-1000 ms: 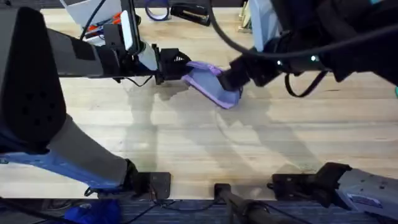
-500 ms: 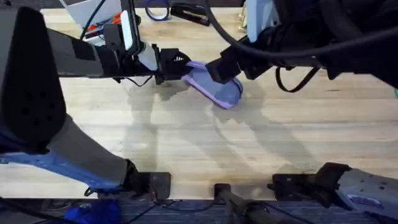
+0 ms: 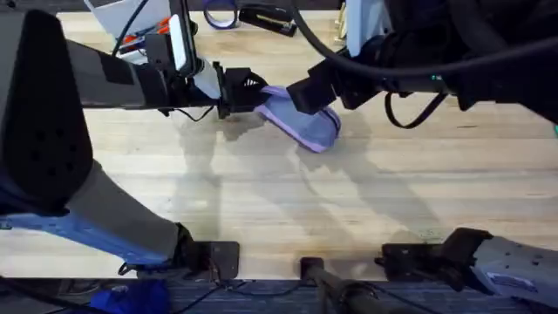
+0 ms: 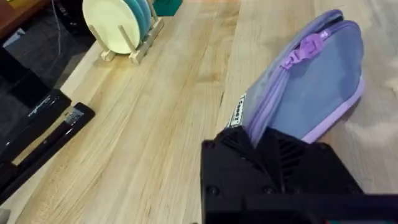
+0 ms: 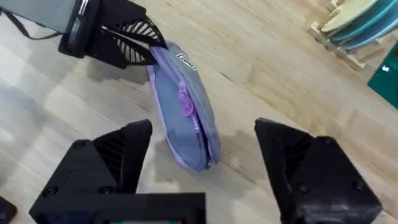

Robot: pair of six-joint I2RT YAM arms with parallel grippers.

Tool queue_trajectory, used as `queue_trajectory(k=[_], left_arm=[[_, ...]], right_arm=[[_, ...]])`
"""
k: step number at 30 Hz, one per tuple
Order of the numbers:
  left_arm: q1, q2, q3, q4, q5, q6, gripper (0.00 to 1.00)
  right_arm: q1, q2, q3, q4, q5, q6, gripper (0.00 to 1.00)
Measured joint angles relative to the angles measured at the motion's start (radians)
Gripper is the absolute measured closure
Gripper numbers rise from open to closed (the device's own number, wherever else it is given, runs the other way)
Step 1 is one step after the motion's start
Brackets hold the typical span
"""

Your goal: Unzip the bag, pick up the pens from the table one at a time and place them inside, then zip the bag closed.

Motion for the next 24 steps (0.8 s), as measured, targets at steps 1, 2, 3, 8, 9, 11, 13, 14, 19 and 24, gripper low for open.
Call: queue_trajectory(k=[1,2,3,8,9,11,13,14,19,24], left_arm=[[0.0,0.0,0.0,0.0,0.0,0.0,0.958],[0.0,0.0,0.0,0.0,0.0,0.0,0.958],[0.0,0.0,0.0,0.0,0.0,0.0,0.958],[0.0,0.0,0.0,0.0,0.0,0.0,0.958],[0.0,0.0,0.0,0.0,0.0,0.0,0.958],[0.0,0.0,0.0,0.0,0.0,0.0,0.958],[0.0,0.0,0.0,0.0,0.0,0.0,0.958],[0.0,0.0,0.0,0.0,0.0,0.0,0.958],[0.0,0.0,0.0,0.0,0.0,0.0,0.958],[0.0,0.0,0.0,0.0,0.0,0.0,0.958]], right_arm=[[0.0,0.002,0.0,0.003,0.0,0.0,0.005],[0.0,0.007,0.001,0.005,-0.001,-0.001,0.005],[0.0,0.016,0.001,0.008,-0.005,-0.006,0.008],[0.0,0.084,0.001,0.019,-0.028,-0.054,0.005],[0.0,0.097,0.001,0.023,-0.03,-0.066,0.005],[0.0,0.119,0.001,0.041,-0.033,-0.09,0.005],[0.0,0.135,0.001,0.06,-0.035,-0.106,0.005],[0.0,0.144,0.001,0.07,-0.035,-0.116,0.005],[0.0,0.194,0.001,0.088,-0.035,-0.161,0.005],[0.003,0.252,0.001,0.088,-0.035,-0.191,0.044]])
